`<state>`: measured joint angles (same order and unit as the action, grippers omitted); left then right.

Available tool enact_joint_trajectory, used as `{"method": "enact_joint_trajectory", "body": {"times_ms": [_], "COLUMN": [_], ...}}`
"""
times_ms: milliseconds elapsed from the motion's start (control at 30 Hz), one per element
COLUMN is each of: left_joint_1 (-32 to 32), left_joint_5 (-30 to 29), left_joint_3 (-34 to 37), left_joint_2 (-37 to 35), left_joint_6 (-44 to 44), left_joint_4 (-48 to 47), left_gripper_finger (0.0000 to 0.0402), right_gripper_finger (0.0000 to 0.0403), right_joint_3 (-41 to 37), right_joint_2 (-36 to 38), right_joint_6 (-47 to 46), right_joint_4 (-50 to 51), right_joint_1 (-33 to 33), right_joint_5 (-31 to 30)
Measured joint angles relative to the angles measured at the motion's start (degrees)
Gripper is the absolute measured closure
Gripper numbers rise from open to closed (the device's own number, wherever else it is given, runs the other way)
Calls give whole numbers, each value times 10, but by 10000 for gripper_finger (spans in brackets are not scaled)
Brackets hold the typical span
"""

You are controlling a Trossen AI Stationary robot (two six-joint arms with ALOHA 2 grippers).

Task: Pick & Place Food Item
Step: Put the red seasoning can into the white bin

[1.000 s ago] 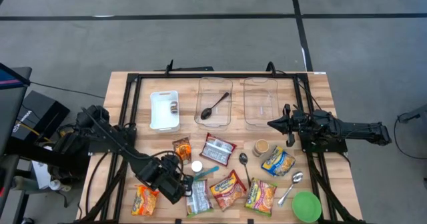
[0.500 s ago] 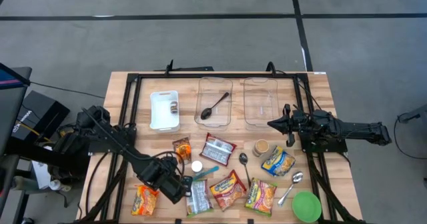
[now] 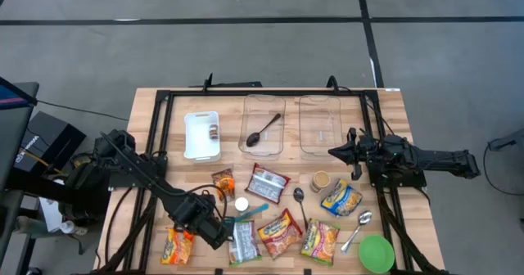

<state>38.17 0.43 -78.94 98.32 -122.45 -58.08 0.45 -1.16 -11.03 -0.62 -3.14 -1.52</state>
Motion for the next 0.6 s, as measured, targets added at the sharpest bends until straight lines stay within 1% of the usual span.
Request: {"method": "enact_joint_trajectory", "body": {"times_ms": [100,200,600], "left_joint_1": [0,0,0], "left_joint_5": [-9,-16,-32], "left_joint_3": [0,0,0], "left_joint_2": [0,0,0], "left_joint_6": [-15,-45,-114], "left_joint_4": [0,0,0], "left_gripper_finger": [395,379,275], "right_gripper_finger": [403,403,403], "right_joint_3": [0,0,0], "right_joint_2": [0,0,0], "right_joint_6": [0,0,0], "right_joint_4": [0,0,0], "right_joint_1": [0,0,0], "right_joint_5": [0,0,0]}}
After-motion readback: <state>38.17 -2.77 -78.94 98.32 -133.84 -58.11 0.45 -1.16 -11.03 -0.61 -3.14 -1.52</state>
